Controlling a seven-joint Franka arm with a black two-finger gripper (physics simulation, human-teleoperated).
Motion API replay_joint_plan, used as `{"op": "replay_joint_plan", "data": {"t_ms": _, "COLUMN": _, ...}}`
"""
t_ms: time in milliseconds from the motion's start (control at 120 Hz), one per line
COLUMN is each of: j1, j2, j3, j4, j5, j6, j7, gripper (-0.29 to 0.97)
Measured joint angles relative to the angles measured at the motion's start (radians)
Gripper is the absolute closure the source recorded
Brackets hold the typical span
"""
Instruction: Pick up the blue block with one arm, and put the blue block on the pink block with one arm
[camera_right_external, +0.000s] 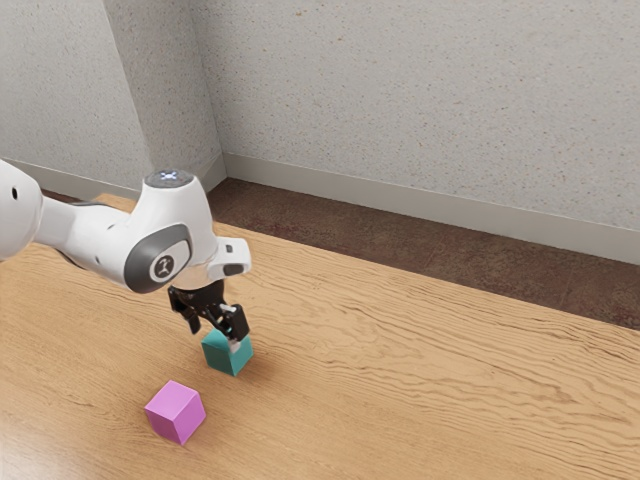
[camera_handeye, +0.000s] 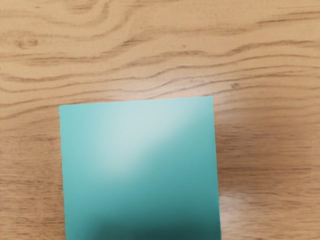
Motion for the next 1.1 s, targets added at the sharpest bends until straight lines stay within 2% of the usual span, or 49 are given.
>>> {"op": "replay_joint_plan", "data": {"t_ms": 292, "j1": -0.005, "j2": 0.006, "j3": 0.0, "j4": 0.02, "j5": 0.001, "j6": -0.001, "j7": 0.002, "gripper": 0.0}}
{"op": "replay_joint_plan", "data": {"t_ms": 558, "j1": -0.001, "j2": 0.075, "j3": 0.022, "j4": 0.063, "j5": 0.009, "j6": -0.001, "j7": 0.003, "gripper": 0.0}}
{"op": "replay_joint_plan", "data": {"t_ms": 1100, "j1": -0.003, "j2": 0.129, "j3": 0.022, "j4": 0.094, "j5": 0.007, "j6": 0.004, "j7": 0.005, "gripper": 0.0}}
